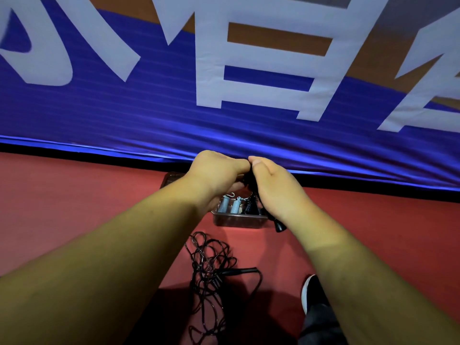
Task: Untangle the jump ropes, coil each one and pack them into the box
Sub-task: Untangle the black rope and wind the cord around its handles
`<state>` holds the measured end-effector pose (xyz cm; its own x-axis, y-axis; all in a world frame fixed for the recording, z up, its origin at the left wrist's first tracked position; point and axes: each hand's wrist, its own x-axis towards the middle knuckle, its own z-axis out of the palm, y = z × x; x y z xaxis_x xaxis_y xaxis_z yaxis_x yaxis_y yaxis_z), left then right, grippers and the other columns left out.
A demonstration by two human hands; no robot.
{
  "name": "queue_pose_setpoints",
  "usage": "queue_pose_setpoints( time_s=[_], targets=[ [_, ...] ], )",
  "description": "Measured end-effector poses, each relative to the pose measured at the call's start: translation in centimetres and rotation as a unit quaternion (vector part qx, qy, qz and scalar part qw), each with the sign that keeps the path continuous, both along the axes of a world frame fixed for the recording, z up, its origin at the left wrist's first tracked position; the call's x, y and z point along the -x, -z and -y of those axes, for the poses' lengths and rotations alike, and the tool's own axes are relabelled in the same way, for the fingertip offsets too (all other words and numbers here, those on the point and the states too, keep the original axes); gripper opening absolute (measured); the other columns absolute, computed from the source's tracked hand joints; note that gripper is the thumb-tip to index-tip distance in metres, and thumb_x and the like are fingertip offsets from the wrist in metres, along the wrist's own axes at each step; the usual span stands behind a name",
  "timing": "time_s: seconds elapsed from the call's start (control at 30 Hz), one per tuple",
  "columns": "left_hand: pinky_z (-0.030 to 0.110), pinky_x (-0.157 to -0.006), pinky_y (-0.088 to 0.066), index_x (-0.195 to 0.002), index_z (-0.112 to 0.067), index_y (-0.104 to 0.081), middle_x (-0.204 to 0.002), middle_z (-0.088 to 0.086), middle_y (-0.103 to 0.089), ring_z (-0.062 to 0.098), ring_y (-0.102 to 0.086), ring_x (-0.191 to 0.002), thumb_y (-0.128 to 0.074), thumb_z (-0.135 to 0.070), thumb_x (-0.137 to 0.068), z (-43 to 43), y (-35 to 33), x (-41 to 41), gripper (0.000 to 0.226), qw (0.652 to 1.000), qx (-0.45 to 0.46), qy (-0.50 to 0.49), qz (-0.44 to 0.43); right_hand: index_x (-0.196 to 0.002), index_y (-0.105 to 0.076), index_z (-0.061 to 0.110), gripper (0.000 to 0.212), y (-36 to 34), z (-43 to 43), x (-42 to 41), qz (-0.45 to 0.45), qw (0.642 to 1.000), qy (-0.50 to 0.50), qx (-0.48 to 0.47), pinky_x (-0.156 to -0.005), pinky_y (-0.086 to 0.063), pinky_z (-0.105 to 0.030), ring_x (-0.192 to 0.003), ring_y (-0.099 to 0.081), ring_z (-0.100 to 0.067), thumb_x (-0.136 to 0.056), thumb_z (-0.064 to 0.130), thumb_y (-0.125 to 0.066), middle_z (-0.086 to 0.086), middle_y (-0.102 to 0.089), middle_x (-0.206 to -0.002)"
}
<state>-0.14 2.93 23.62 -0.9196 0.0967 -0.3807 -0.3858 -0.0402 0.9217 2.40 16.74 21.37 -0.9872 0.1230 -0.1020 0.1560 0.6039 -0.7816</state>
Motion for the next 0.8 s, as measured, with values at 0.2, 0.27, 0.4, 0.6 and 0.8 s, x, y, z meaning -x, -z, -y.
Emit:
queue_pose_setpoints(
  time_s=[0.2,0.27,0.4,0.6,0.8],
  targets=[
    [0.026,-0.075,-0.064,-0.095,0.010,-0.071,-0.087,0.015,-0.077,0.019,-0.078,-0.083,-0.066,0.006,-0.090,-0.2,-0.1,-0.3,0.008,0.995,-0.091,0.005,0.036,-0.124,-0.070,0.027,0.043,-0.8,-0.1,0.1,0.005,1.000,-0.001,-0.028,-0.078,-0.045,-0.034,-0.087,-0.065,-0.026,-0.111,0.042,-0.031,0.003,-0.061,-0.074],
    [0.027,-0.077,-0.064,-0.081,0.003,-0.072,-0.082,0.010,-0.077,0.018,-0.076,-0.082,-0.062,0.006,-0.093,-0.3,-0.1,-0.6,0.016,0.993,-0.112,0.021,0.040,-0.118,-0.071,0.025,0.045,-1.0,-0.1,0.0,0.010,0.999,-0.007,-0.032,-0.076,-0.048,-0.036,-0.084,-0.067,-0.028,-0.111,0.042,-0.030,-0.001,-0.064,-0.075],
    [0.029,-0.079,-0.065,-0.076,0.000,-0.072,-0.077,0.009,-0.075,0.019,-0.073,-0.079,-0.061,0.007,-0.092,-0.4,0.2,-0.7,0.020,0.987,-0.149,-0.010,0.052,-0.123,-0.070,0.023,0.046,-1.2,0.2,-0.1,0.009,0.999,-0.011,-0.040,-0.074,-0.041,-0.034,-0.088,-0.064,-0.028,-0.112,0.039,-0.028,-0.002,-0.064,-0.079],
    [0.025,-0.078,-0.062,-0.080,-0.003,-0.073,-0.077,0.006,-0.075,0.012,-0.072,-0.072,-0.064,0.004,-0.091,-0.8,-0.2,-1.5,0.016,0.980,-0.189,-0.048,0.037,-0.098,-0.070,0.018,0.046,-2.8,0.0,-0.3,0.070,0.997,0.014,0.040,-0.066,-0.048,-0.038,-0.062,-0.061,-0.028,-0.104,0.039,-0.029,-0.018,-0.071,-0.066],
    [0.022,-0.050,-0.055,-0.069,-0.007,-0.071,-0.068,0.006,-0.068,0.014,-0.065,-0.056,-0.070,0.004,-0.089,-1.3,-0.4,-3.0,0.023,0.979,-0.178,-0.096,0.002,-0.090,-0.070,0.020,0.047,-1.5,0.6,0.0,0.067,0.994,0.029,0.076,-0.080,-0.057,-0.047,-0.083,-0.069,-0.036,-0.094,0.047,-0.031,-0.011,-0.074,-0.083]
  ],
)
